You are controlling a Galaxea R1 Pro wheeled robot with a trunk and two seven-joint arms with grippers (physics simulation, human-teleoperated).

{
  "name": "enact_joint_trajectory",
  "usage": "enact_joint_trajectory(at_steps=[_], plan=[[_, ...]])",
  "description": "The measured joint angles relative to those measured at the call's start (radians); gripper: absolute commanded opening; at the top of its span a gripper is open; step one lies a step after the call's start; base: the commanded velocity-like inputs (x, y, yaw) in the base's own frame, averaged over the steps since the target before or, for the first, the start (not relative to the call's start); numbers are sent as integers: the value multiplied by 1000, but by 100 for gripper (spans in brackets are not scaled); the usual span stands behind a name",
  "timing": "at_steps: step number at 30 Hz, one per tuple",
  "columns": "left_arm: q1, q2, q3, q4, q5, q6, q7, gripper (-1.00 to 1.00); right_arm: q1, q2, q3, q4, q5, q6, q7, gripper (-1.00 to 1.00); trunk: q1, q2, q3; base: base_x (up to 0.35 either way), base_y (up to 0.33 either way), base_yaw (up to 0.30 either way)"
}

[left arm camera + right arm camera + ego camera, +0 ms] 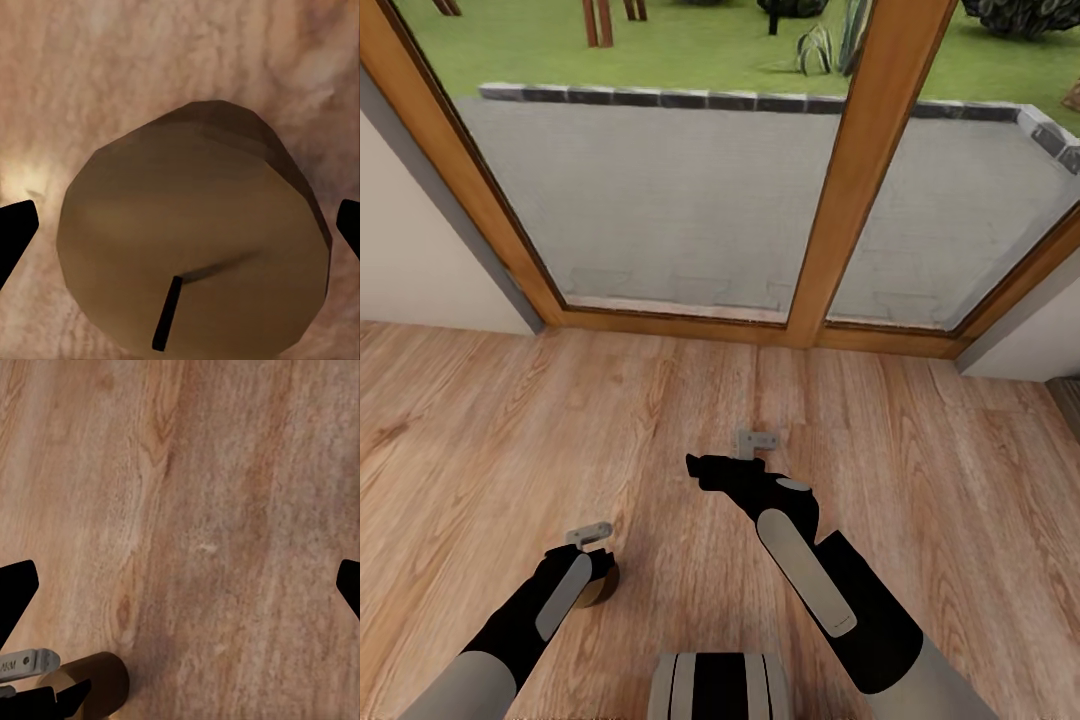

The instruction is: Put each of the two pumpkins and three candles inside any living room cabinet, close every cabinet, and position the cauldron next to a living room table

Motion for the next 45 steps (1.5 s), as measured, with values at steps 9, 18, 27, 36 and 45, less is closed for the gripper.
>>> enact_joint_trajectory(at_steps=[9, 18, 27, 36, 45], plan=[[0, 2, 4, 0, 1, 0, -2, 100, 0, 0, 0, 1, 0, 0, 0, 100, 0, 0, -4, 0, 0, 0], [0, 0, 3, 0, 1, 0, -3, 100, 0, 0, 0, 1, 0, 0, 0, 100, 0, 0, -4, 0, 0, 0], [0, 0, 3, 0, 1, 0, -3, 100, 0, 0, 0, 1, 0, 0, 0, 100, 1, -1, -12, 0, 0, 0], [0, 1, 3, 0, 1, 0, -3, 100, 0, 0, 0, -1, 0, 0, 0, 100, 1, -1, -12, 0, 0, 0], [0, -1, 3, 0, 1, 0, -3, 100, 0, 0, 0, -1, 1, 0, 0, 100, 1, -1, -12, 0, 0, 0]])
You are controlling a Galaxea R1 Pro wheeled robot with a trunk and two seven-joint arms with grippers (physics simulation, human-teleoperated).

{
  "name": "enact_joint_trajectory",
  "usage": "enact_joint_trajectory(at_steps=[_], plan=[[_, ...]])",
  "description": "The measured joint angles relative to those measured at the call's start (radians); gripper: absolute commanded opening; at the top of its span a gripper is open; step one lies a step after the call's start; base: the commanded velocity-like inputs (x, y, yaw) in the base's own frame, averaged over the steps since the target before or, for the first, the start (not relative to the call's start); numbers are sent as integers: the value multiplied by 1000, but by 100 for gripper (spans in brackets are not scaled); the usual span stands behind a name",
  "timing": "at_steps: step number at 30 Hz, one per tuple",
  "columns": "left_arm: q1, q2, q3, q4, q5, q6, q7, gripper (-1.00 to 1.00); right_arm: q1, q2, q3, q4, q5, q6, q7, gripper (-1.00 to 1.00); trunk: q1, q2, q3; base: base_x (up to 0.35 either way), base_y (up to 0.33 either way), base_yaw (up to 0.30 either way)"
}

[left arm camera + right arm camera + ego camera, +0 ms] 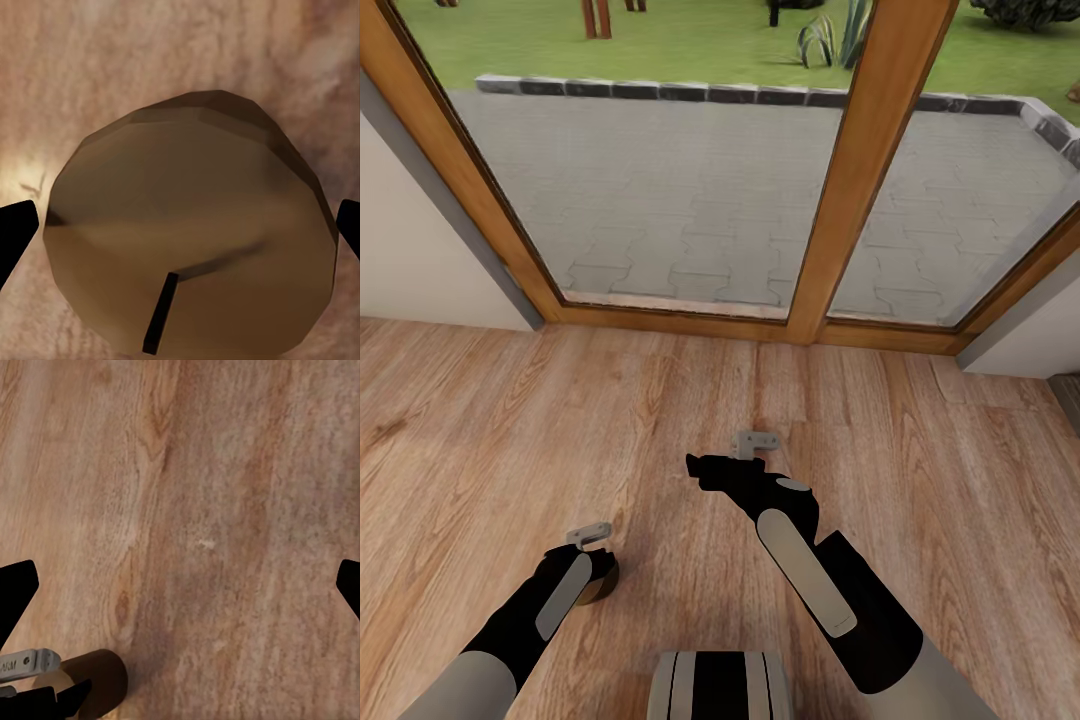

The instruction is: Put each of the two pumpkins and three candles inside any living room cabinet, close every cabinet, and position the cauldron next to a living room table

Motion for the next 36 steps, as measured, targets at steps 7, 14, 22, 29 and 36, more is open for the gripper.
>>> enact_joint_trajectory(at_steps=[7, 14, 22, 29, 36], plan=[[0, 1, 0, 0, 2, -1, 0, -100, 0, 0, 0, 0, -1, 0, 0, 100, 0, 0, 0, 0, 0, 0], [0, 1, 2, 0, 2, -1, 1, -100, 0, 0, 0, 0, 0, 0, 0, 100, 0, 0, 0, 0, 0, 0], [0, 0, 2, -1, 1, -5, 0, -100, 0, 0, 0, 0, -1, 0, 0, 100, 0, 0, 0, 0, 0, 0], [0, 0, 1, -2, -3, -9, 0, -100, 0, 0, 0, 1, 0, 0, 0, 100, 0, 0, 0, 0, 0, 0], [0, 1, -1, -2, -2, -10, 0, -100, 0, 0, 0, 2, 0, 0, 0, 100, -3, 1, 23, 0, 0, 0]])
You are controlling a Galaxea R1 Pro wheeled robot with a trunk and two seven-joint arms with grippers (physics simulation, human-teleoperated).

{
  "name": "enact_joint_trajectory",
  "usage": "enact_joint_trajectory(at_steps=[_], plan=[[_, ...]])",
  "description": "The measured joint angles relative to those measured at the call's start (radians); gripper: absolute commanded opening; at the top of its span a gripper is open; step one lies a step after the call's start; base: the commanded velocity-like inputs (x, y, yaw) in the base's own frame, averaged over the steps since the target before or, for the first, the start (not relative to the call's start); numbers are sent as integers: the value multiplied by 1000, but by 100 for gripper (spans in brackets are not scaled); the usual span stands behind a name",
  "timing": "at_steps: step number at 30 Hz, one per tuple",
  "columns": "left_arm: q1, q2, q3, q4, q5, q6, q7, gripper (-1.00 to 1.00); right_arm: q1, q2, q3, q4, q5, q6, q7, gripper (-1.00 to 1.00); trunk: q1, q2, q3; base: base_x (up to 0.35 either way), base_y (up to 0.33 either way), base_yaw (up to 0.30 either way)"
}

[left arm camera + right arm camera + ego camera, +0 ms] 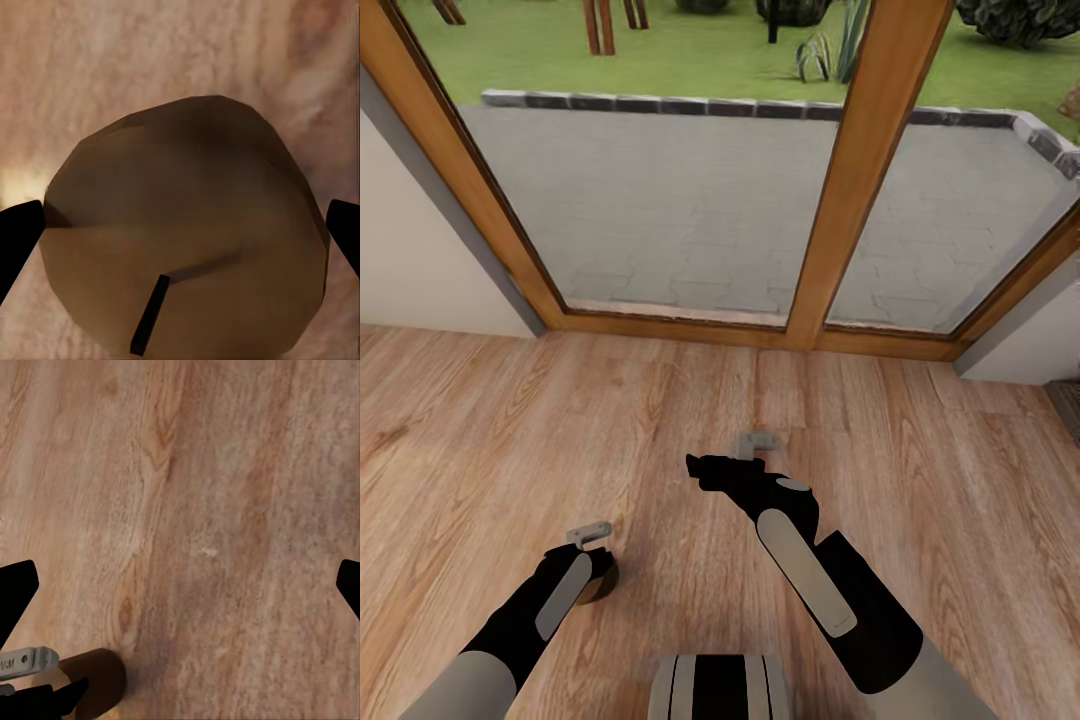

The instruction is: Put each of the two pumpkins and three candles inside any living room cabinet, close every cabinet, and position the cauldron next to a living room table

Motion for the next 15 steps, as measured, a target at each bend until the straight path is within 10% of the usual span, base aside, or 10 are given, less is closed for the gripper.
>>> enact_joint_trajectory(at_steps=[15], plan=[[0, 0, 4, -71, -1, 10, 4, -100, 0, 1, -4, 5, -3, 0, 0, 100, -7, 3, 58, 0, 0, 0]])
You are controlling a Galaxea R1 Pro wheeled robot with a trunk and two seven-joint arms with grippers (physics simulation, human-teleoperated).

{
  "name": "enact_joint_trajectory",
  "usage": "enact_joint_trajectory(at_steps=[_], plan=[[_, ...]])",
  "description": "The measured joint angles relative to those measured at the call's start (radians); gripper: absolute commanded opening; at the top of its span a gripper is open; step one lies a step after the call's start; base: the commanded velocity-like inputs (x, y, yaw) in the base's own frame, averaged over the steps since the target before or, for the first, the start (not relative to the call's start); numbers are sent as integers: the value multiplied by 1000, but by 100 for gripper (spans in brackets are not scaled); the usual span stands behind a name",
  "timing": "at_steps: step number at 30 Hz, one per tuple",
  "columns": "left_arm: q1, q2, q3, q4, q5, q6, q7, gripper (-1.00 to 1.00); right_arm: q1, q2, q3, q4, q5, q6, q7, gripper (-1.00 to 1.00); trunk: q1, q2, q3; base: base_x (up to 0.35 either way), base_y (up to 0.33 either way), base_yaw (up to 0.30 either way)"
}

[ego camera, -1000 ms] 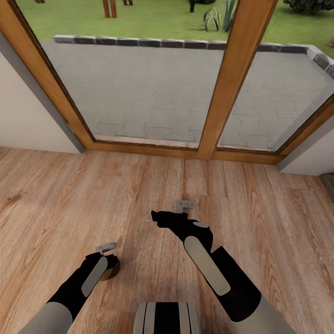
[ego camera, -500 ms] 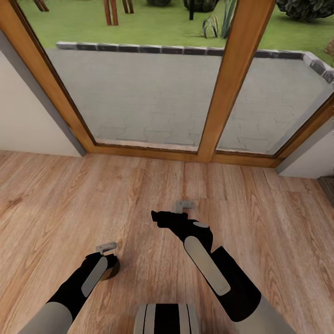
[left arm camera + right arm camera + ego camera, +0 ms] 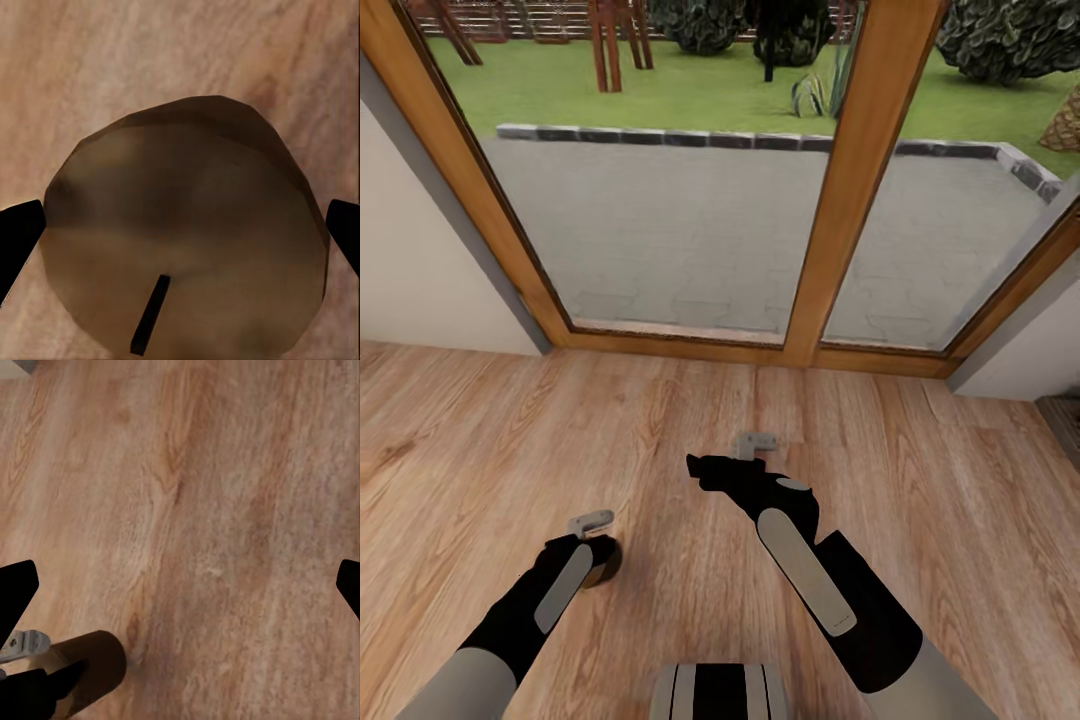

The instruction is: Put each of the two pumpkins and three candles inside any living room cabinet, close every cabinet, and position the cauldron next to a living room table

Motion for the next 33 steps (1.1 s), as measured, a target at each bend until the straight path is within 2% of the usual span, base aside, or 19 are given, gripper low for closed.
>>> enact_joint_trajectory(at_steps=[4, 9, 11, 13, 14, 15, 19, 22, 28, 30, 33], plan=[[0, 1, 2, -53, 1, 6, 4, -100, 0, 0, -5, 6, -1, 1, -1, 100, -2, 1, 15, 0, 0, 0], [1, 2, 9, -69, 1, 8, 8, -100, 0, 0, -8, 8, -1, 3, -7, 100, -4, 2, 35, 0, 0, 0], [2, 2, 47, -71, -2, 15, 9, -100, 0, 1, -10, 7, -1, 28, -11, 100, -5, 3, 42, 0, 0, 0], [1, 2, 106, -78, -1, 53, 9, -100, 1, 1, -12, 6, -1, 71, -41, 100, -6, 3, 50, 0, 0, 0], [3, 2, 165, -136, 1, 137, 9, -100, 1, 3, -12, 7, -14, 111, -116, 100, -6, 3, 54, 0, 0, 0], [6, 3, 184, -172, -9, 175, 9, -100, 0, 3, -12, 7, -34, 131, -148, 100, -7, 3, 58, 0, 0, 0], [11, 6, 201, -200, -1, 211, 11, -100, 0, 3, -11, 8, -77, 151, -206, 100, -9, 4, 73, 0, 0, 0], [12, 7, 204, -203, 0, 218, 16, -100, 0, 3, -11, 5, -86, 155, -232, 100, -10, 5, 85, 0, 0, 9], [12, -1, 205, -207, 3, 220, 79, -100, 1, 3, -13, 6, -95, 178, -242, 100, -13, 7, 101, 0, 0, 36], [12, -1, 205, -208, 3, 220, 88, -100, 1, 3, -33, 6, -123, 201, -243, 100, -13, 7, 105, -77, 0, 8], [12, -2, 204, -207, 5, 220, 92, -100, 0, 3, -89, 6, -166, 229, -244, 100, -14, 8, 113, -215, 0, 3]])
